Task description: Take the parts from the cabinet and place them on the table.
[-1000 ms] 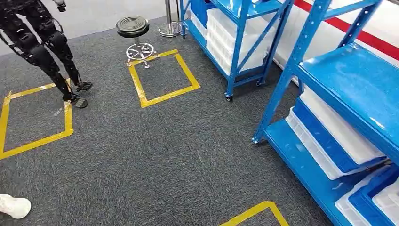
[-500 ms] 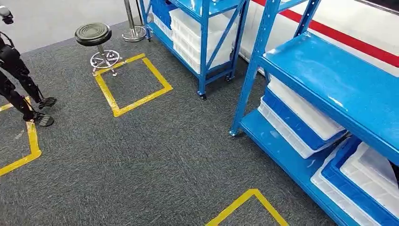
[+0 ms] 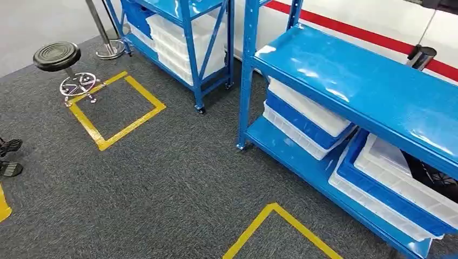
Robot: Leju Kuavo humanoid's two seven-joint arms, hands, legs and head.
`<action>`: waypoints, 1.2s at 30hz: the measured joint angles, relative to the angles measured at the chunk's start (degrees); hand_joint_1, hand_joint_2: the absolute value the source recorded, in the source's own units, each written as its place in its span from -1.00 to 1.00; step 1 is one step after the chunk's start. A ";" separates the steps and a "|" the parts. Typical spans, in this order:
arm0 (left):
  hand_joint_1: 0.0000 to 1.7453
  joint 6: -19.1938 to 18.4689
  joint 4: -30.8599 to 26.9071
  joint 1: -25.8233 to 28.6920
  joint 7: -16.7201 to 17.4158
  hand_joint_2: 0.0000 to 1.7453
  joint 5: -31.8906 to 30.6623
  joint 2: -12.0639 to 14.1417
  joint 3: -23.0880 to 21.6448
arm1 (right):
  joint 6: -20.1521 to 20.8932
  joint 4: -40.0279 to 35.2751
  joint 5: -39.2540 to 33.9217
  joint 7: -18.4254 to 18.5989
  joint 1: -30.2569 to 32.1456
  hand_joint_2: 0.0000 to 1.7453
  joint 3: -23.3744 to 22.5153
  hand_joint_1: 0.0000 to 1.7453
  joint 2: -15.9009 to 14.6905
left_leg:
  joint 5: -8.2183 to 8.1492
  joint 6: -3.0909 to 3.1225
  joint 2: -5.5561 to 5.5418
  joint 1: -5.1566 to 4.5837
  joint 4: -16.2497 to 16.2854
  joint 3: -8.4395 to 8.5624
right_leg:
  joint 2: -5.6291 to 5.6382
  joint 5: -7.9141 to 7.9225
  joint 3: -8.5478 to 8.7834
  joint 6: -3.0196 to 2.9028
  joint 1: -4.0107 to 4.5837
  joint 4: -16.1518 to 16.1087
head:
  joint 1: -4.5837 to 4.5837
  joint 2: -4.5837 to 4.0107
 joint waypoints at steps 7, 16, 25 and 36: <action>-1.00 0.00 0.00 0.45 0.20 -1.00 -0.13 0.04 0.00 | 0.07 0.02 -0.04 0.41 0.12 -1.00 0.07 -1.00 0.09 | -4.64 -0.22 -5.95 0.42 13.86 -7.17 | 5.25 0.33 -0.09 -1.08 0.76 0.35 | -0.22 0.00; -1.00 -0.04 0.00 0.10 -0.24 -1.00 -0.28 -0.02 -0.04 | -0.02 0.02 -0.04 -0.18 0.36 -1.00 0.09 -1.00 0.13 | 1.99 2.38 -7.09 0.51 -0.13 -1.92 | 5.64 -1.20 -3.15 0.93 1.33 3.56 | -0.09 0.00; -1.00 0.04 0.00 0.31 0.04 -1.00 0.04 -0.13 -0.02 | 0.00 0.02 0.46 -0.70 0.16 -1.00 0.35 -1.00 -0.04 | 1.74 1.99 -0.61 -0.23 0.12 -1.78 | -3.20 -1.92 -0.03 2.24 0.95 0.82 | 0.61 0.00; -1.00 0.37 0.00 0.50 0.22 -1.00 0.18 -0.15 0.09 | 0.44 0.04 1.01 -0.81 0.15 -1.00 0.83 -1.00 -0.07 | -8.14 -0.28 -5.72 0.27 18.42 -9.37 | 4.04 -0.09 -0.52 -1.38 1.17 0.67 | -0.06 0.00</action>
